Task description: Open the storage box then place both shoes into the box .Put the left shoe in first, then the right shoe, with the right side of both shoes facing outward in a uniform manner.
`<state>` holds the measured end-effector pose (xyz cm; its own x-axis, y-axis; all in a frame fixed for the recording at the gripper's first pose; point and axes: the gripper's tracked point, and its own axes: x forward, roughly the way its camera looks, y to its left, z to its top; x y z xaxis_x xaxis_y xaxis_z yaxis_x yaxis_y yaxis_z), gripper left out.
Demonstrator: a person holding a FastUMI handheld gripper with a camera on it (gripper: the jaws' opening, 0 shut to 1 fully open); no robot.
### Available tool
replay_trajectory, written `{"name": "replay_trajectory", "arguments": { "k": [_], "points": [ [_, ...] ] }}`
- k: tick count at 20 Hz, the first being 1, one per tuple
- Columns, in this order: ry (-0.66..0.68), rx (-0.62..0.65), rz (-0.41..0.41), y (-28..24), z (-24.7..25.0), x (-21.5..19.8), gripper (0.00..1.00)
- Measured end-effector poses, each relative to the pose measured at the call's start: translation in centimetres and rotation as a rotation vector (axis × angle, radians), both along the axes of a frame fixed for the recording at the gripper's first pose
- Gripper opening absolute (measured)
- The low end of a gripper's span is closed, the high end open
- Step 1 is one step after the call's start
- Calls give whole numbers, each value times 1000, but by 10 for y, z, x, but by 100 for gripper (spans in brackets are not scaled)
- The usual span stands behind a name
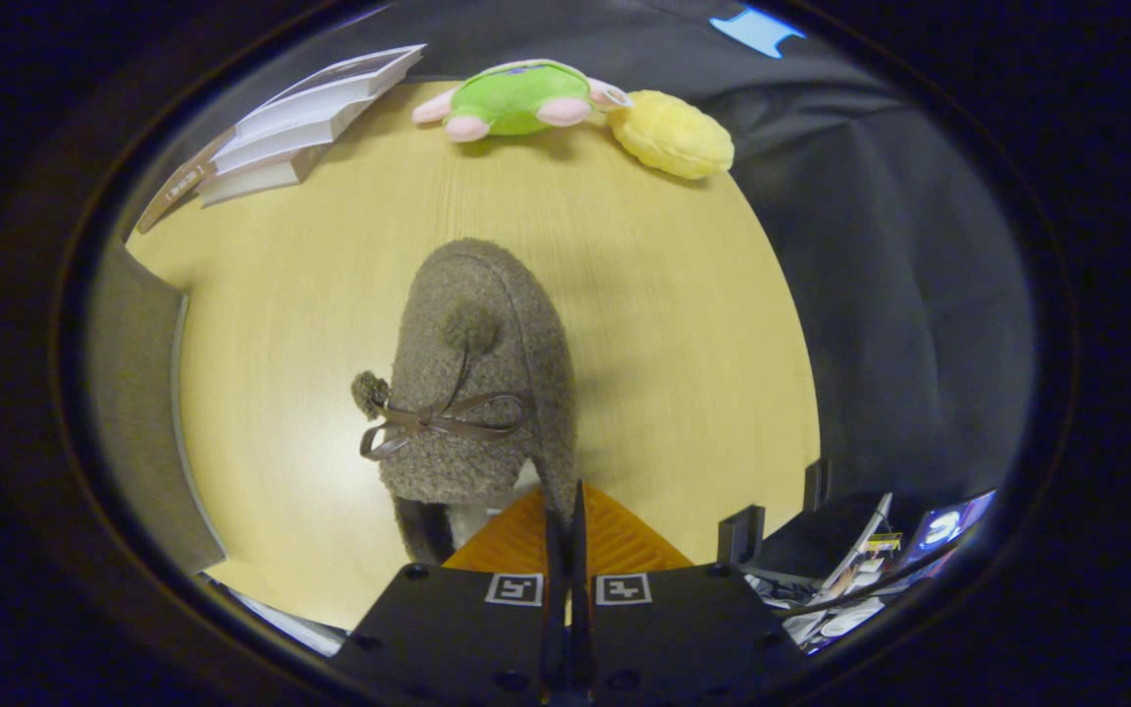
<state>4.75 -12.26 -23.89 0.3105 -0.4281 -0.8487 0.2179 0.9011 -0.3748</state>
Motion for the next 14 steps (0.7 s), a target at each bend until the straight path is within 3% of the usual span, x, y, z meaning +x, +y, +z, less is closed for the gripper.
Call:
{"name": "replay_trajectory", "arguments": {
  "k": [5,14],
  "points": [
    [-68,-28,-3,36,38,-3,6],
    [-162,-160,60,98,140,-5,6]
  ]
}}
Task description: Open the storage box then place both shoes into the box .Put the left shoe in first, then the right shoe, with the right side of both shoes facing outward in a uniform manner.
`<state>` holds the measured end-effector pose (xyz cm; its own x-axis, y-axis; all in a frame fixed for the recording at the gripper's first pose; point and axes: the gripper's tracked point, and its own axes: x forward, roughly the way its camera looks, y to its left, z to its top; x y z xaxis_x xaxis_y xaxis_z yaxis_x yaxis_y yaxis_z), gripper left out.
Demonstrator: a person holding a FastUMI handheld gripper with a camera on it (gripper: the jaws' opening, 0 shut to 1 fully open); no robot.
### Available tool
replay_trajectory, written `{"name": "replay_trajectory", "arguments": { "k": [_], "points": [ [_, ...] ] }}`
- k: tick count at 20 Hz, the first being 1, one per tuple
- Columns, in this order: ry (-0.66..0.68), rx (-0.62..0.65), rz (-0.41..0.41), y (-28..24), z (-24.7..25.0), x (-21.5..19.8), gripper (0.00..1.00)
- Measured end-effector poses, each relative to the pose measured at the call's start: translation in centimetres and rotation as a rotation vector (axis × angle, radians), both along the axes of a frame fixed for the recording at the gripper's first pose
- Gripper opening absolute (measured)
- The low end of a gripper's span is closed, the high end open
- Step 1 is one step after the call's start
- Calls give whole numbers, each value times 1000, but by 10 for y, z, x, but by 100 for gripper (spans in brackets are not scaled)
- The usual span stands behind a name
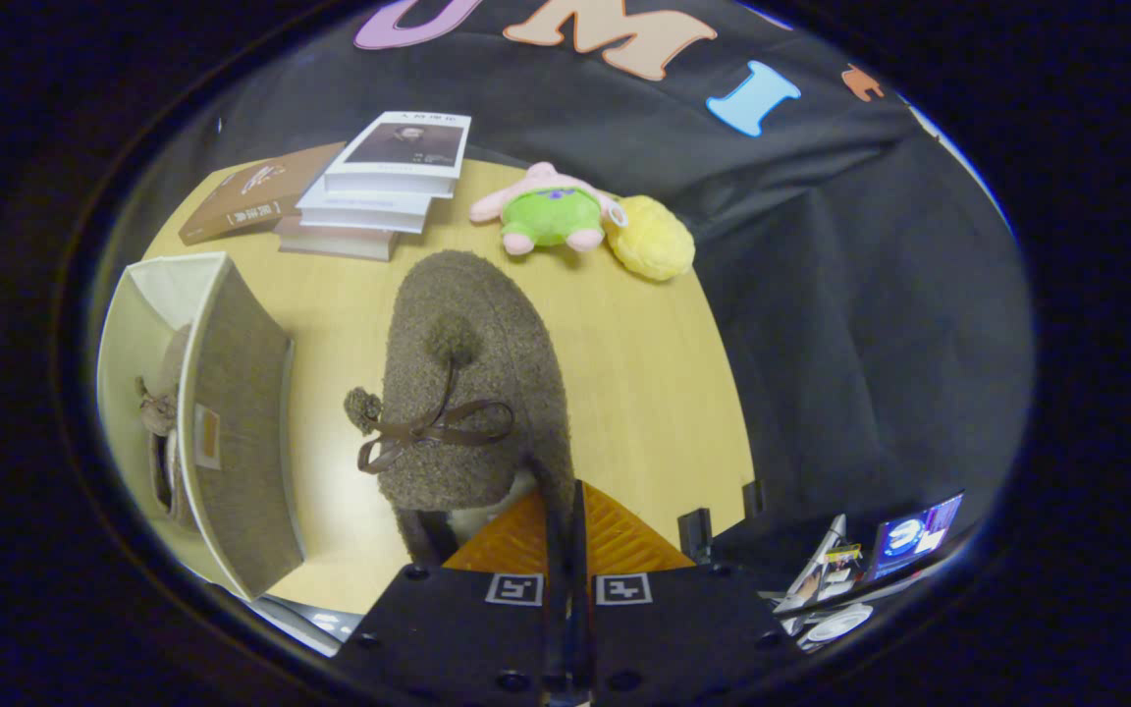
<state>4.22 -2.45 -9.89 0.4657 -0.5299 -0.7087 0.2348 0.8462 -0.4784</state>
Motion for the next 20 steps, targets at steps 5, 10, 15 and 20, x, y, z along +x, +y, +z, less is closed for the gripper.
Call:
{"name": "replay_trajectory", "arguments": {
  "k": [5,10,15,20],
  "points": [
    [-56,-30,-5,45,59,-10,6],
    [-109,35,35,128,89,1,5],
    [-72,141,57,202,60,14,6],
    [22,166,32,227,0,23,6]
  ]
}}
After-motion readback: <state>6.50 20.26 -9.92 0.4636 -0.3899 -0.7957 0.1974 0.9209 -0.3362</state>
